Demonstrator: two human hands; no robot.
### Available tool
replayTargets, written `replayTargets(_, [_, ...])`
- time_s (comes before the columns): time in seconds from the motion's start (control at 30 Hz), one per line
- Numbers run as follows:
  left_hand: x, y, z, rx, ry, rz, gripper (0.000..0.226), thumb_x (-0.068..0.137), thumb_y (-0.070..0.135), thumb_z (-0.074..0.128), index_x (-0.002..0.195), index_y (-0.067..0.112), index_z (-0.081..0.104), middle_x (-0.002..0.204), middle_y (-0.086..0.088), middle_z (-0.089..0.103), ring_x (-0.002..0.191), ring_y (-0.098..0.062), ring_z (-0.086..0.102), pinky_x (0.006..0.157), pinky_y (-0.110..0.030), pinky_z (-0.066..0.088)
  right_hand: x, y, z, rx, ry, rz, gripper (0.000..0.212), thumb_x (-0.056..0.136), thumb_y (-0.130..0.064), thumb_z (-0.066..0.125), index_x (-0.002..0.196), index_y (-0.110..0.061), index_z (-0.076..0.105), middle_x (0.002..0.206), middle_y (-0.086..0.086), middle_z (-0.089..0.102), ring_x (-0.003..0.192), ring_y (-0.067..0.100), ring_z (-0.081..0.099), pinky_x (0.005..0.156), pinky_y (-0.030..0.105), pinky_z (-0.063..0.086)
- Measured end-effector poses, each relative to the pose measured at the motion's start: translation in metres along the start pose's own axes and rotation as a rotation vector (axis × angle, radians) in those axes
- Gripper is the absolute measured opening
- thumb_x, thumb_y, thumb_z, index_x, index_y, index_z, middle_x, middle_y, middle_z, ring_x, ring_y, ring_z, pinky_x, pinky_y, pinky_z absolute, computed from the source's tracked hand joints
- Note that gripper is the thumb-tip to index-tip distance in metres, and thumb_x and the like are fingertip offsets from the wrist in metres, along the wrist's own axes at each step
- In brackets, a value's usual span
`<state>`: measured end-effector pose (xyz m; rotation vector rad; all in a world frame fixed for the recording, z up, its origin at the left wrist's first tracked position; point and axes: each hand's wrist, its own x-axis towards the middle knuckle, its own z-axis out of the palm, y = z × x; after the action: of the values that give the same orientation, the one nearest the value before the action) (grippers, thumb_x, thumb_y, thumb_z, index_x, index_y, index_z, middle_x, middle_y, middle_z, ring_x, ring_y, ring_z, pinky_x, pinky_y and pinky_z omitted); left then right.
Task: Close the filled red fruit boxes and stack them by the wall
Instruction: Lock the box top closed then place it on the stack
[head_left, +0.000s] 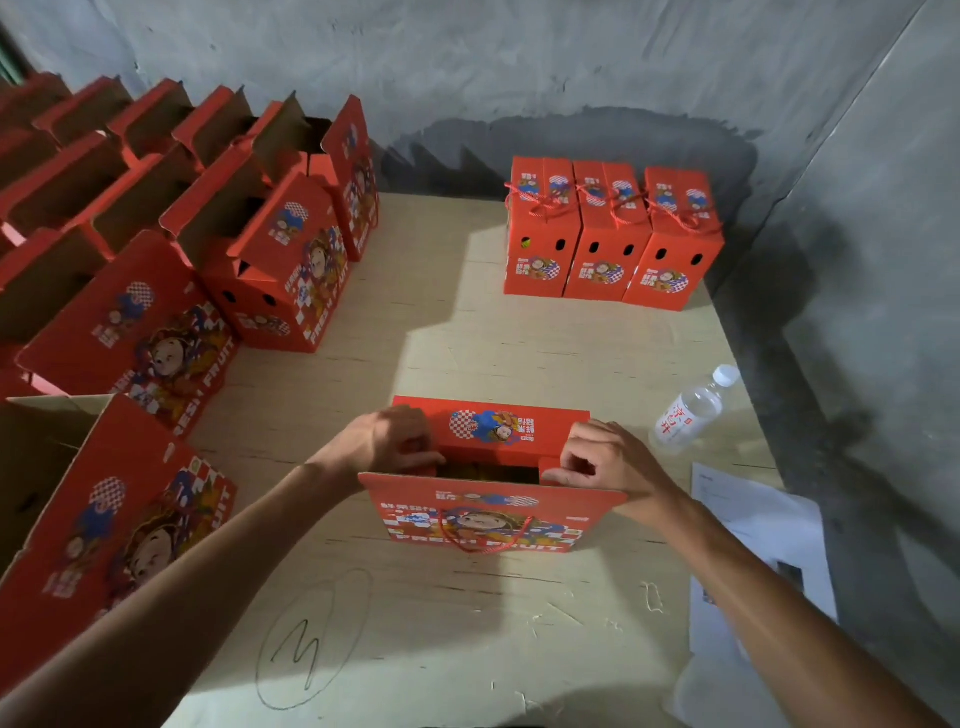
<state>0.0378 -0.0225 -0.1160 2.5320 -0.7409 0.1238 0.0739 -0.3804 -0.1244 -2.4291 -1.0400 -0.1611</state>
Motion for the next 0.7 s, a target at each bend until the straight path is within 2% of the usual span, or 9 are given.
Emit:
replayTargets(0.07, [0.0,-0.001,-0.007,-0.043,-0.068,-0.016,0.02,0.091,0.029,0.078,0.093,0.01,0.077,0.092,-0.001,0.073,0.08,-0.018,0.069,0.07,-0.042,0.059,-0.008,-0.001,-0.007,-0.026,-0.038,-0.031,0.03,0.097,-0.042,0.07,0.076,-0.019,0.066,0.084,-0.013,0.059,0.076,0.013,0.051,0.071,0.035,0.047])
replayTargets(0.13, [-0.005,-0.003,-0.016,-0.141,-0.077,-0.128,0.014,0.092,0.025,0.076,0.097,0.012,0.08,0.092,0.0,0.076,0.079,-0.015,0.072,0.071,-0.043,0.06,-0.02,0.001,-0.014,-0.05,-0.044,-0.075,0.008,0.096,-0.021,0.071,0.089,-0.018,0.073,0.095,-0.012,0.064,0.084,0.015,0.055,0.075,0.035,0.049])
replayTargets(0.17, [-0.007,-0.004,-0.022,-0.244,-0.096,-0.238,0.018,0.095,0.028,0.073,0.099,0.012,0.081,0.094,0.001,0.077,0.081,-0.015,0.074,0.074,-0.045,0.061,-0.026,0.001,-0.018,-0.059,-0.043,-0.071,0.015,0.089,-0.007,0.072,0.099,-0.017,0.076,0.102,-0.01,0.066,0.089,0.016,0.058,0.078,0.036,0.05])
replayTargets(0.27, [-0.014,0.001,-0.044,-0.749,-0.209,-0.605,0.064,0.096,0.07,0.045,0.114,0.017,0.075,0.112,0.0,0.078,0.107,-0.018,0.074,0.094,-0.037,0.059,-0.044,-0.003,-0.023,-0.06,-0.043,-0.014,0.059,0.067,0.009,0.065,0.119,-0.014,0.076,0.117,-0.008,0.071,0.105,0.02,0.064,0.092,0.037,0.051])
replayTargets(0.37, [-0.023,0.014,-0.055,-1.022,-0.289,-0.735,0.092,0.08,0.094,0.03,0.132,0.026,0.065,0.129,0.003,0.072,0.122,-0.013,0.066,0.104,-0.03,0.049,-0.049,-0.009,-0.033,-0.01,-0.108,0.132,0.062,0.067,-0.01,0.06,0.127,-0.023,0.074,0.124,-0.011,0.069,0.119,0.012,0.059,0.106,0.038,0.046])
replayTargets(0.47, [-0.026,0.033,-0.056,-0.732,-0.301,-0.523,0.066,0.079,0.087,0.056,0.124,0.04,0.067,0.121,0.018,0.072,0.113,-0.002,0.068,0.09,-0.019,0.056,-0.051,-0.011,-0.044,0.165,-0.22,0.348,0.059,0.074,-0.025,0.056,0.131,-0.037,0.069,0.131,-0.012,0.059,0.127,0.005,0.05,0.114,0.035,0.038])
replayTargets(0.57, [-0.018,0.047,-0.047,-0.492,-0.329,-0.536,0.066,0.064,0.085,0.076,0.114,0.042,0.067,0.107,0.029,0.072,0.1,0.008,0.068,0.085,-0.019,0.059,-0.051,-0.011,-0.049,0.349,-0.311,0.485,0.055,0.079,-0.03,0.053,0.129,-0.05,0.067,0.138,-0.016,0.055,0.133,-0.003,0.044,0.118,0.034,0.034])
replayTargets(0.67, [-0.01,0.058,-0.034,-0.136,-0.227,-0.55,0.082,0.054,0.094,0.069,0.115,0.039,0.068,0.101,0.025,0.074,0.085,0.008,0.068,0.079,-0.018,0.058,-0.05,-0.013,-0.048,0.611,-0.295,0.564,0.04,0.092,-0.049,0.046,0.123,-0.048,0.071,0.134,-0.018,0.065,0.132,-0.002,0.052,0.115,0.036,0.037])
replayTargets(0.7, [-0.008,0.06,-0.031,-0.039,-0.195,-0.551,0.093,0.052,0.099,0.063,0.122,0.038,0.065,0.104,0.02,0.075,0.085,0.004,0.069,0.079,-0.02,0.057,-0.048,-0.015,-0.048,0.676,-0.268,0.595,0.046,0.096,-0.061,0.037,0.122,-0.046,0.073,0.131,-0.02,0.067,0.129,-0.003,0.055,0.112,0.032,0.036])
